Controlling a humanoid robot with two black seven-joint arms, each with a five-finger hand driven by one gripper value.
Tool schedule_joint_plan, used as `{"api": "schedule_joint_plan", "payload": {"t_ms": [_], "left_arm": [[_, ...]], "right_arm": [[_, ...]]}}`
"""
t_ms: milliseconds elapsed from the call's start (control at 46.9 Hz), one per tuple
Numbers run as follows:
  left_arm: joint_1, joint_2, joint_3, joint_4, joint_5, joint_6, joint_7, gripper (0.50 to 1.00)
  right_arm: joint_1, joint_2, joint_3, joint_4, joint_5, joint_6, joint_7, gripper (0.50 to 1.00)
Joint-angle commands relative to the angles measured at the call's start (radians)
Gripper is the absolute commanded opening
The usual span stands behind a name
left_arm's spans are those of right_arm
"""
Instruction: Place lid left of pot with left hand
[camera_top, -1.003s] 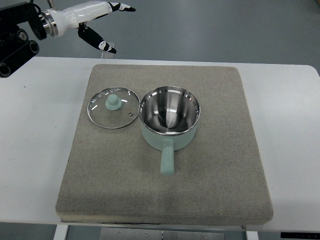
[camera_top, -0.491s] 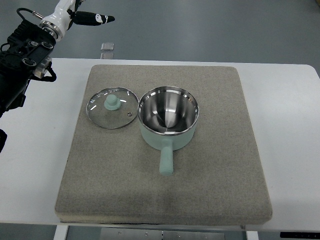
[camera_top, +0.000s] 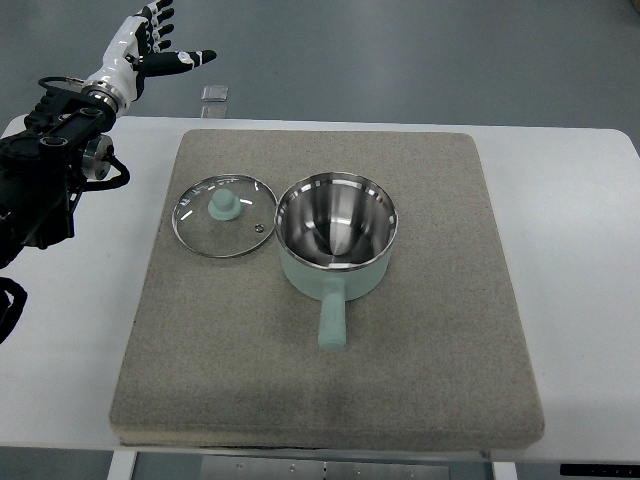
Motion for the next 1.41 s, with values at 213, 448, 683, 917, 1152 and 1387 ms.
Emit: {"api": "schedule_joint_plan", "payload": {"t_ms": [213,448,683,917,1152,1387], "left_arm": [[0.022,-0.004,-0.014,0.004,-0.052,-0.1,-0.024,0.99],[0.045,-0.007,-0.187,0.001,-0.055,-0.117,-0.024,0.99],[0.078,-0.033,-0.276,-0.008,-0.062,-0.118,-0.098,0.992],[0.083,-0.04,-0.35,-0.008,-0.157,-0.123,-0.096,0.992],[0.083,-0.031,-0.353,0.001,-0.239,-0.157,-0.094,0.992],[0.089,-0.03,-0.352,0.003,-0.239,-0.157,-0.096,0.992]], "right_arm": [[0.0,0.0,0.0,0.0,0.0,0.0,0.0,0.921],[0.0,0.0,0.002,0.0,0.0,0.0,0.0,0.921],[0.0,0.0,0.002,0.0,0.0,0.0,0.0,0.921],[0.0,0.0,0.0,0.0,0.0,0.0,0.0,0.921],[0.0,0.0,0.0,0.0,0.0,0.0,0.0,0.921],[0.0,0.0,0.0,0.0,0.0,0.0,0.0,0.921]]}}
